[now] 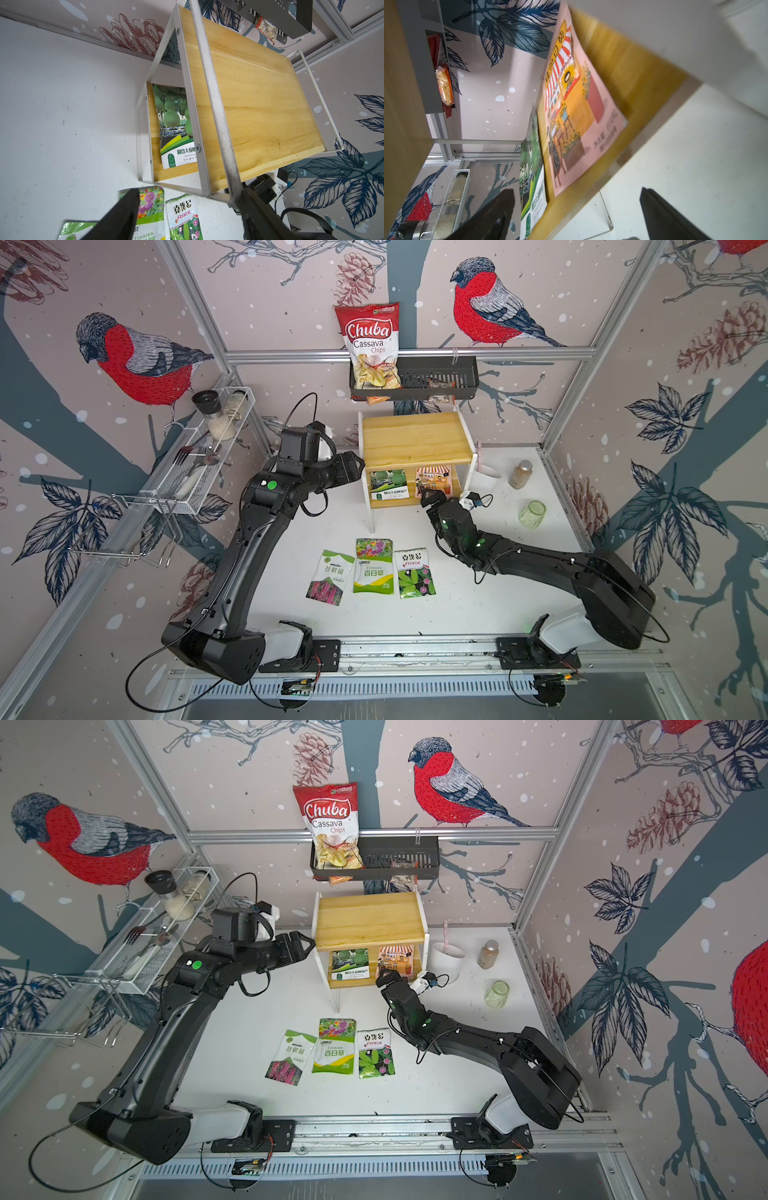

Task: Take the seed bag off the shelf
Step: Pick up the seed packet from the shelf.

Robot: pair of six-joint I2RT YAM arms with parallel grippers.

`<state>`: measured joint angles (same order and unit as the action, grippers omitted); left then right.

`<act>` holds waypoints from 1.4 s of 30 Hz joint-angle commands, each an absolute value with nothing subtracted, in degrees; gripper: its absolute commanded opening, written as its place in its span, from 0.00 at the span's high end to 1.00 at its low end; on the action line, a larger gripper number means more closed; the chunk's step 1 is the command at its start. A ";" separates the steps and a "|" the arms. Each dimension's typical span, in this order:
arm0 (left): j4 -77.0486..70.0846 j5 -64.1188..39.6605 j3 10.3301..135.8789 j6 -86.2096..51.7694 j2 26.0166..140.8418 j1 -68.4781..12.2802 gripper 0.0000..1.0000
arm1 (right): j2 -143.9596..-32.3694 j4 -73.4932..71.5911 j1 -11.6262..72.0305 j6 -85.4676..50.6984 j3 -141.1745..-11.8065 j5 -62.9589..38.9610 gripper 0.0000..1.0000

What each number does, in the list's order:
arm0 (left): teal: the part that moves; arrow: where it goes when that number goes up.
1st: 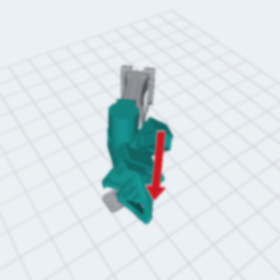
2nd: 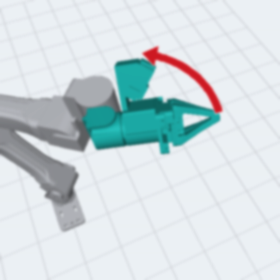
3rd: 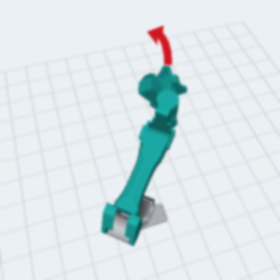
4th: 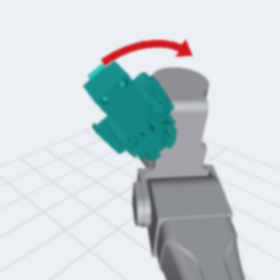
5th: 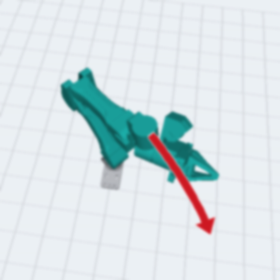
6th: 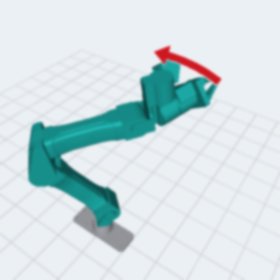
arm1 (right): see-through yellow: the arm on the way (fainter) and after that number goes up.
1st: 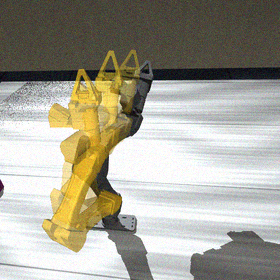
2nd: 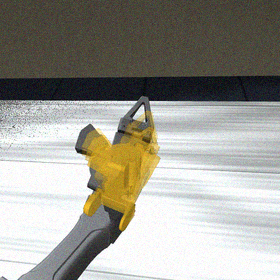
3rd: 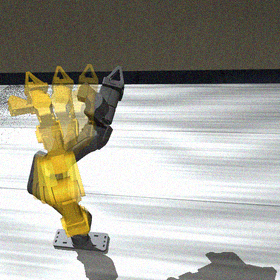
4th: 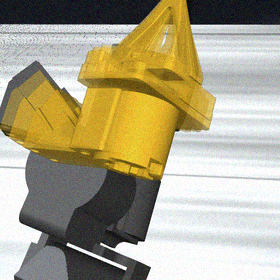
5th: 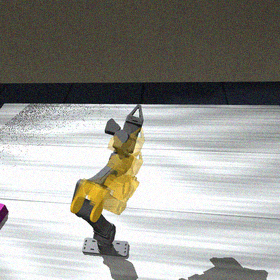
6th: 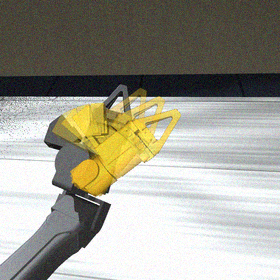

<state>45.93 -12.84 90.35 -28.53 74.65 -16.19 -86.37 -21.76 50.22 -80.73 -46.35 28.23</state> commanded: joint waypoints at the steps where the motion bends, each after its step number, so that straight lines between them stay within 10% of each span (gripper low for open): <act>1: 46.58 -12.56 89.49 -27.35 74.11 -15.66 0.21 | -88.39 -22.92 50.62 -82.75 -47.72 32.17 0.00; 27: 45.62 -15.15 86.12 -26.72 72.95 -13.64 0.21 | -90.18 -10.24 55.29 -85.77 -51.63 32.85 0.16; 42: 45.40 -15.27 84.87 -26.94 72.34 -13.63 0.21 | -85.24 -10.95 53.92 -84.52 -52.30 35.48 0.00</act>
